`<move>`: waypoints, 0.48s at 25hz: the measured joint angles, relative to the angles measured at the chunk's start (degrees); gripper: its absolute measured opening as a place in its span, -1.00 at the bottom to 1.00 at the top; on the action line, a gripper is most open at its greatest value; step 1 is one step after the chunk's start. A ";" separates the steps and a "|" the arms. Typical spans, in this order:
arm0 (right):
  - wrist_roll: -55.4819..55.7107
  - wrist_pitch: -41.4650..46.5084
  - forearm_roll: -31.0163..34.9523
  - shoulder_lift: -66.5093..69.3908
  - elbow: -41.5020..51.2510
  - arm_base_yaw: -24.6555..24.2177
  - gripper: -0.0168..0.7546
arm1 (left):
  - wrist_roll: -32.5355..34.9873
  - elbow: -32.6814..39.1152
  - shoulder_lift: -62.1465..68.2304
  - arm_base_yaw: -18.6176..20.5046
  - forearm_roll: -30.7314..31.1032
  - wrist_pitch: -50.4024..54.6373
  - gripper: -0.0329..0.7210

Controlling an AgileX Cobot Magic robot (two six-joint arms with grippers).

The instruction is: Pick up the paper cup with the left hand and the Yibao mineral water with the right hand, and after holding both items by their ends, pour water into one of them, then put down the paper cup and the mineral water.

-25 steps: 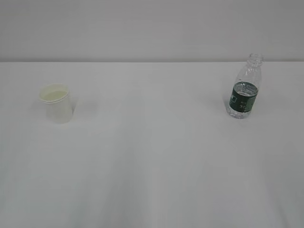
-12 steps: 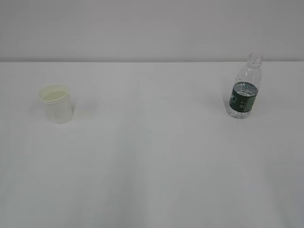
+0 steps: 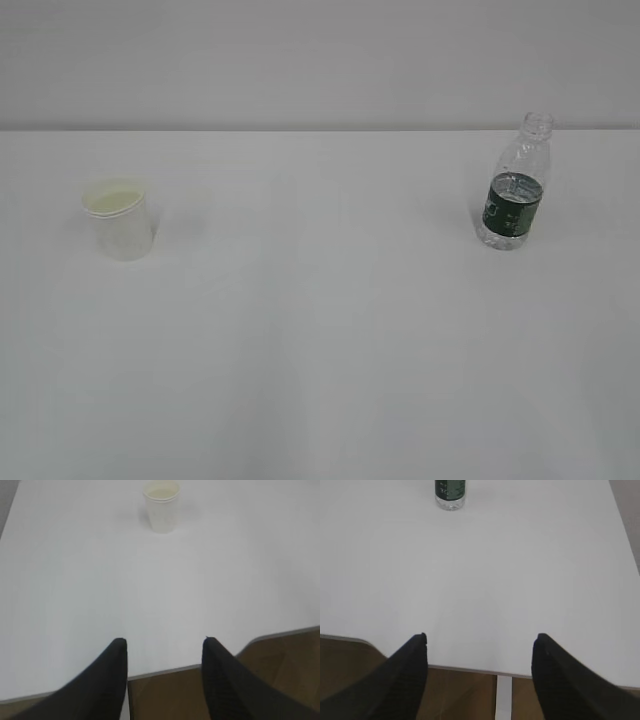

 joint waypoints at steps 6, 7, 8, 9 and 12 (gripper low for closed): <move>3.25 0.45 -3.40 0.00 0.00 0.00 0.34 | 0.00 0.00 0.00 0.00 0.14 1.36 0.00; 3.34 0.35 -3.50 0.00 0.12 0.00 0.34 | 0.00 0.00 0.00 0.00 0.14 1.39 0.00; 3.47 -0.04 -3.54 0.00 0.53 0.00 0.34 | 0.00 0.00 0.00 0.00 0.14 1.49 0.00; 3.47 -0.31 -3.63 0.00 0.78 0.00 0.34 | 0.00 0.00 0.00 0.00 0.14 1.49 0.01; 3.61 -0.55 -3.63 0.00 1.06 0.00 0.34 | 0.00 0.00 0.00 0.00 0.18 1.60 0.08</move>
